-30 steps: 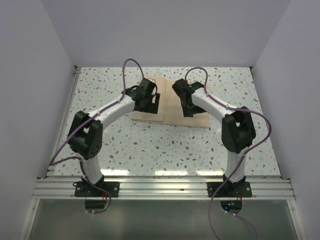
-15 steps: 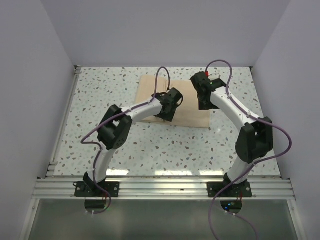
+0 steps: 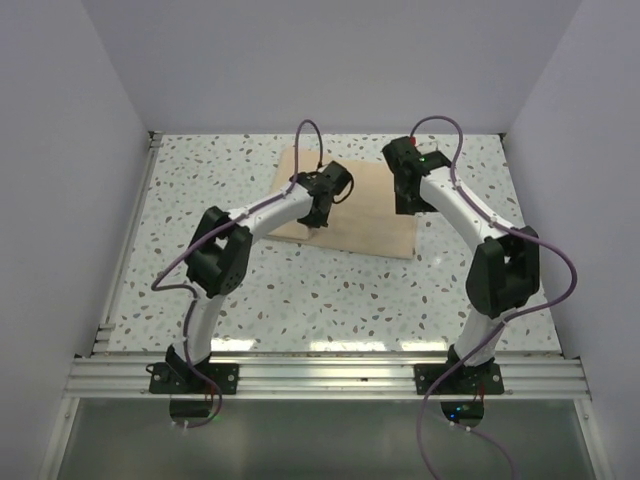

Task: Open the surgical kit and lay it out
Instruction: Open the surgical kit at the center of the board.

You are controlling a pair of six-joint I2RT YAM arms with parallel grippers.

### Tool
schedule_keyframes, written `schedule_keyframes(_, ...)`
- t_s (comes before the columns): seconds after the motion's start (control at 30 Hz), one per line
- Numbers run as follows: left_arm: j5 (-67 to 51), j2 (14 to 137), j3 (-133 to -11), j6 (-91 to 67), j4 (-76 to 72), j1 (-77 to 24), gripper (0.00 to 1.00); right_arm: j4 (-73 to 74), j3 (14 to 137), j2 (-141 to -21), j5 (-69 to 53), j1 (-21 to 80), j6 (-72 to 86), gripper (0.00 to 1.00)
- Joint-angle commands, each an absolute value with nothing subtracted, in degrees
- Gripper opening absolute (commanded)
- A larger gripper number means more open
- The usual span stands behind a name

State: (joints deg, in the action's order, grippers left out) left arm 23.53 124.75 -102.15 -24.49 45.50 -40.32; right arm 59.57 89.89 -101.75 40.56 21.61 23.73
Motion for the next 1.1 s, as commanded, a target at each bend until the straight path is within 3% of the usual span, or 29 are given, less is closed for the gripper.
schedule_keyframes(0.0, 25.5, 115.0, -104.5, -25.7, 47.9, -34.5, 0.0, 57.0, 95.4, -103.9, 35.1, 20.7, 22.2, 0.99)
schedule_keyframes(0.27, 21.6, 95.6, -88.8, -25.2, 43.1, -12.0, 0.0, 52.9, 108.9, -111.9, 22.0, 19.2, 21.8, 0.98)
schedule_keyframes(0.3, 21.5, 94.8, -87.4, -24.2, 42.6, -10.4, 0.04, 53.0, 110.5, -114.3, 21.6, 19.2, 21.8, 0.98)
schedule_keyframes(0.4, 20.0, 93.8, -83.5, -23.6, 43.0, -6.1, 0.94, 53.5, 116.6, -118.8, 21.7, 18.8, 21.9, 0.98)
schedule_keyframes(0.43, 20.0, 93.7, -82.0, -23.8, 43.3, -5.2, 1.0, 53.5, 119.2, -121.8, 21.7, 18.5, 22.1, 0.98)
schedule_keyframes(0.73, 14.2, 89.2, -72.5, -25.1, 42.7, -4.7, 1.0, 52.1, 135.0, -137.4, 15.7, 12.2, 24.6, 0.96)
schedule_keyframes(1.07, 12.5, 87.4, -67.7, -24.3, 42.5, -4.7, 1.0, 45.1, 143.4, -148.8, 12.3, 9.4, 25.6, 0.84)
